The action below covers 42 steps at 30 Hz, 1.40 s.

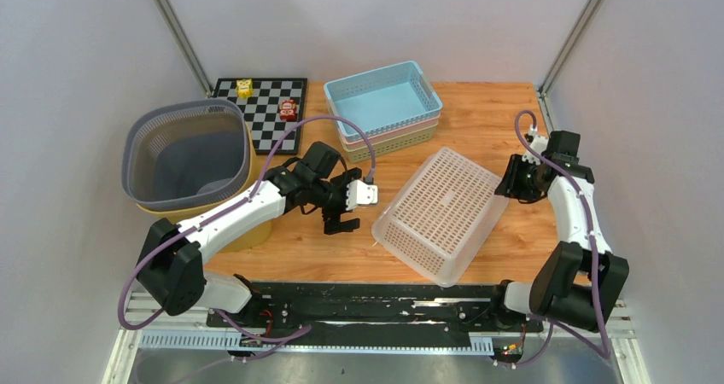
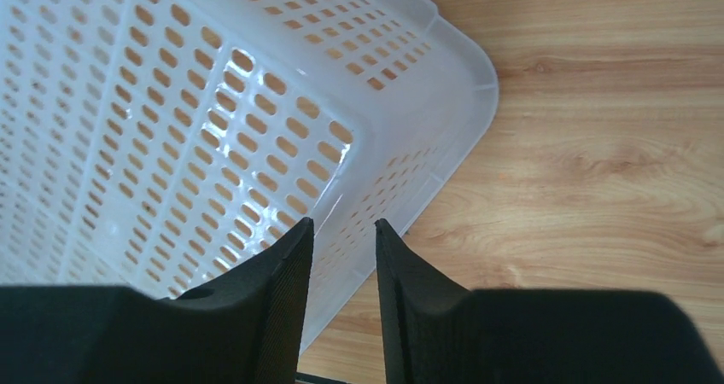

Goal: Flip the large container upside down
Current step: Move the container to the center of the board.

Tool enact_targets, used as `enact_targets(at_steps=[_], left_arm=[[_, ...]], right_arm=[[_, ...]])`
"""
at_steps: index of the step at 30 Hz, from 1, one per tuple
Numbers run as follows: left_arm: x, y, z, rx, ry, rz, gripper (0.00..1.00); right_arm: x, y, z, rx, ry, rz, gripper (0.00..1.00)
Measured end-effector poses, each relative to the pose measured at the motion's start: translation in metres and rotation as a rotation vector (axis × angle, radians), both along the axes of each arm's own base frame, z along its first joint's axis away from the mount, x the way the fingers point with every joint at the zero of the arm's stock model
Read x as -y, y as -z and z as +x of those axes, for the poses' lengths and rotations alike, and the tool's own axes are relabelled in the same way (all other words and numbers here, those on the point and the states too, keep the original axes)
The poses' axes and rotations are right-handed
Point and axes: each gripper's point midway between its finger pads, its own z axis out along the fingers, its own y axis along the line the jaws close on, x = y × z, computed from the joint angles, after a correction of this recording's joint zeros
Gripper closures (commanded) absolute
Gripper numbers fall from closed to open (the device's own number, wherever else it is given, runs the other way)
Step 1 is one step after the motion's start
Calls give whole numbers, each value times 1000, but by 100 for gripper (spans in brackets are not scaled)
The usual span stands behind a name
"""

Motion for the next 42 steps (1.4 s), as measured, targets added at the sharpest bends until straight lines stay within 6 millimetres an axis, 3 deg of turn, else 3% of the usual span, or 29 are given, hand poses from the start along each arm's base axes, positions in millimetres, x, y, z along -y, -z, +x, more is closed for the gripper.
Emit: enact_targets(at_steps=[6,14,27,34,42], left_arm=[[-1,-6,4,30,-15,-5,0],[-10,-34,5,134,-32,-35,0],[-22,-27,-3,145,-39,-8,0],[-31,-24,-11,156,-35,-2,0],[-35,-21,-16,161,-36,-6,0]], right_arm=[[16,7,18,-27,31,-54,72],[33,10,42,-38,32,-107,71],[19,-42,52,115,0,-78,65],[6,-29,53,72,-27,-62,69],[9,-9,49,8,-11,-93,71]])
